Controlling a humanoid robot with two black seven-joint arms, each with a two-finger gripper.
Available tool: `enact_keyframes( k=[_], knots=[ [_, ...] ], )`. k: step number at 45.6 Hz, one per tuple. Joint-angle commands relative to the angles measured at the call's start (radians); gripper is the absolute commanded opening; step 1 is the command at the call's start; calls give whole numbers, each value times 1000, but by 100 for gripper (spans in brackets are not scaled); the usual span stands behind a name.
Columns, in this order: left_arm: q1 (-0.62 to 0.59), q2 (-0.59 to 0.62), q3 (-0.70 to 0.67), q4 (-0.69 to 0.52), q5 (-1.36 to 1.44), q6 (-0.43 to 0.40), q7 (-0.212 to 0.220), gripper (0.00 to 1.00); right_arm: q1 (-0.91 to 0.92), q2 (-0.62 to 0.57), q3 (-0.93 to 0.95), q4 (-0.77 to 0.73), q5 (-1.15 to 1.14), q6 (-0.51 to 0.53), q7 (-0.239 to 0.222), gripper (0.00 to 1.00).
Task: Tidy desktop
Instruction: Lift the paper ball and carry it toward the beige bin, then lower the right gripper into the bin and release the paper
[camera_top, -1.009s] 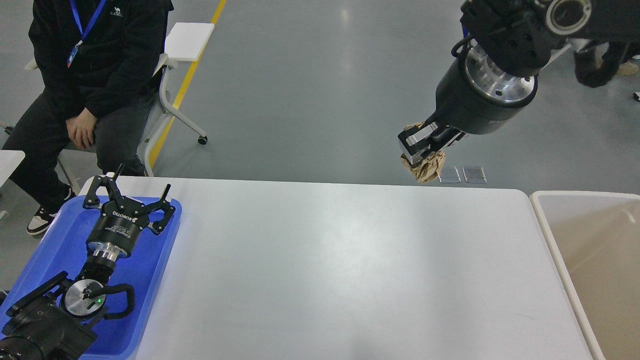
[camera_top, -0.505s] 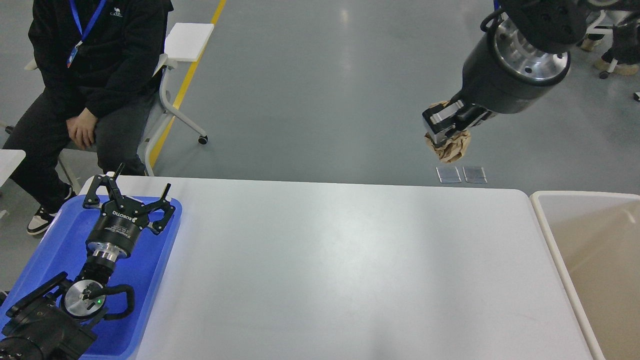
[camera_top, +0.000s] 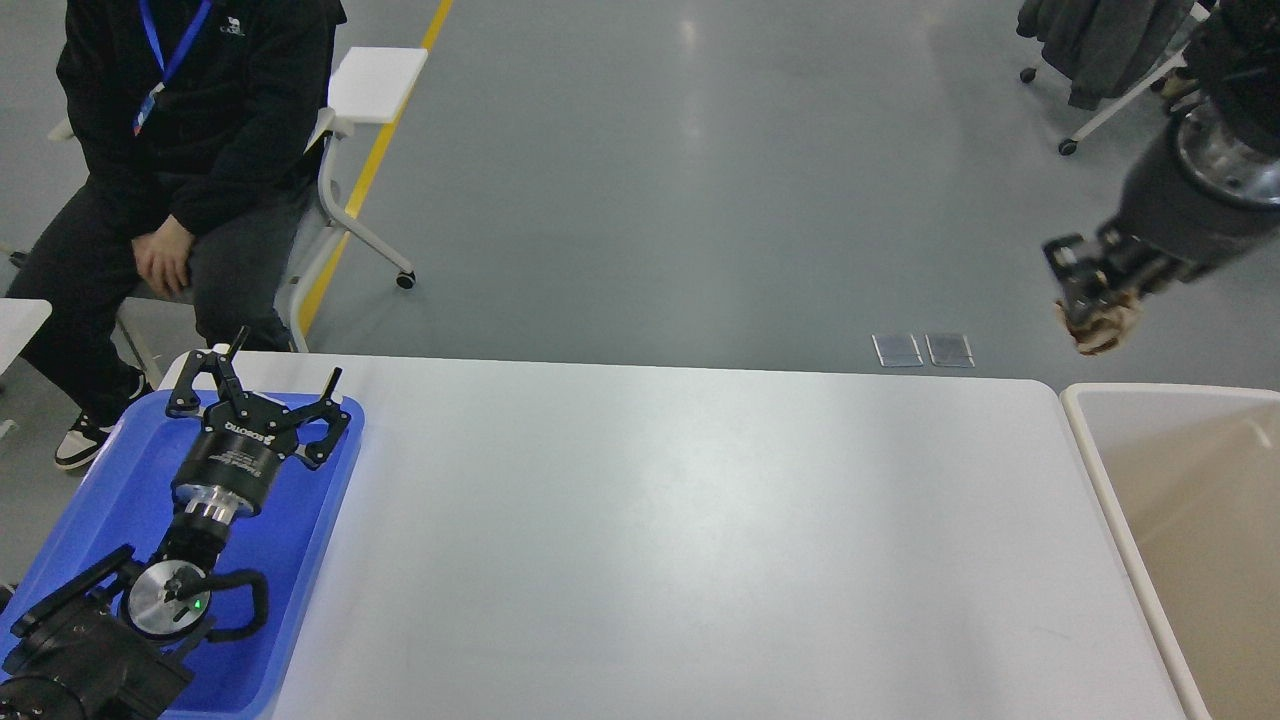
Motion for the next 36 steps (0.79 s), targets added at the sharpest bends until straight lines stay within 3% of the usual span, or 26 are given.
enact_keyframes(
  k=[1,11,36],
  knots=[
    [0,1,0,0,0,0,0,99,-137,-128,-48,-142,-67,0,-1,0],
    [0,1,0,0,0,0,0,99,-220,-196,-48,-252,-69,0,-1,0],
    [2,2,0,0,0,0,0,99,-735,-248,159,-677,-70,0,1,0]
  ],
)
